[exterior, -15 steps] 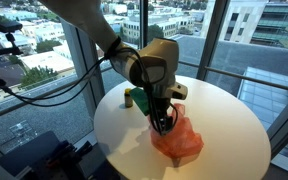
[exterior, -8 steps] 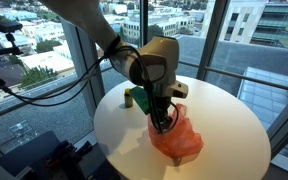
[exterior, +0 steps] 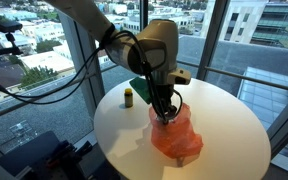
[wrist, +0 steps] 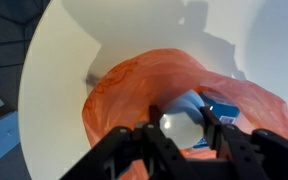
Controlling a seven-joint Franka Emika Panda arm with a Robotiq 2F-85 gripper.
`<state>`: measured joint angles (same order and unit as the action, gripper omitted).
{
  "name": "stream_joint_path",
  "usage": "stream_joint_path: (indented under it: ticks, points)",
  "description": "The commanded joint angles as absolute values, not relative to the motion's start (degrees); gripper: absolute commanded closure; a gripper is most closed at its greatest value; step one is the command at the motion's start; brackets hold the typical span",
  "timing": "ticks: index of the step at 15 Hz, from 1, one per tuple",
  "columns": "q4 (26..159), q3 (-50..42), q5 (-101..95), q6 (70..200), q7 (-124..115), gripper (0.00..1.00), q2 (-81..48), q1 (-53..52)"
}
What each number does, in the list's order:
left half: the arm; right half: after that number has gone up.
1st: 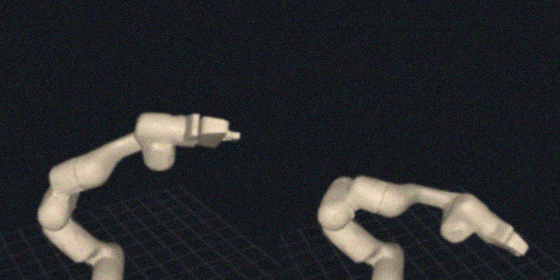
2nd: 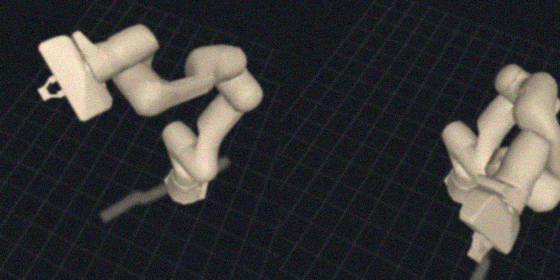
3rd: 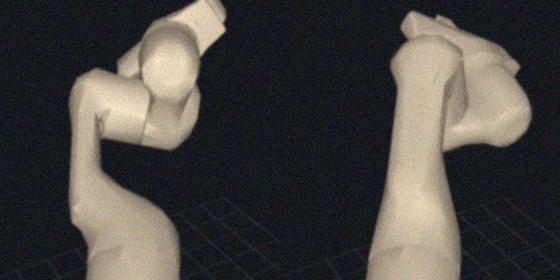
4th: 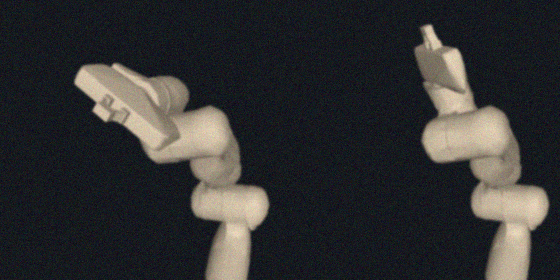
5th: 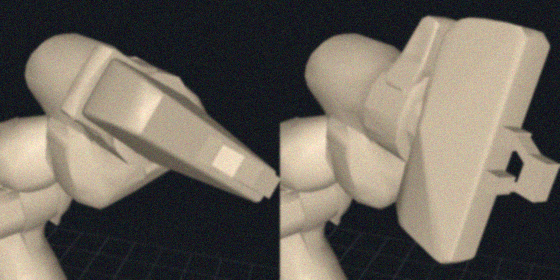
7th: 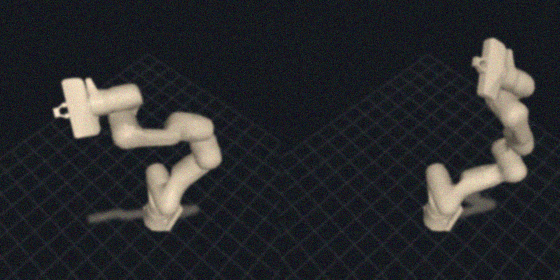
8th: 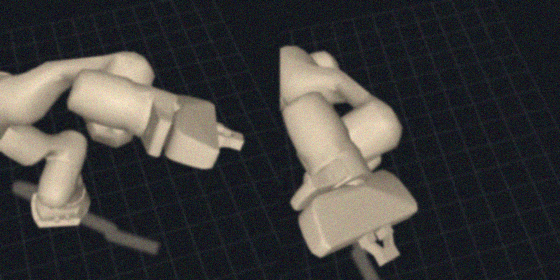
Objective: Remove the white bottle from the plastic and put it on the table
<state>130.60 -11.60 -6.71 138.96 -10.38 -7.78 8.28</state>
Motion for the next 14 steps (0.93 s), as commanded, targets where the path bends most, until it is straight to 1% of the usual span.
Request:
stream_joint_path:
  ticks: [1,7,14]
  points:
    - [131.1,-11.5,-8.4,137.7,-12.9,0.81,-3.9,8.0]
    - [131.6,-10.5,-8.2,138.6,-13.1,0.81,-1.3,8.0]
    - [133.7,-8.2,-5.4,140.4,-10.2,0.81,-2.6,7.2]
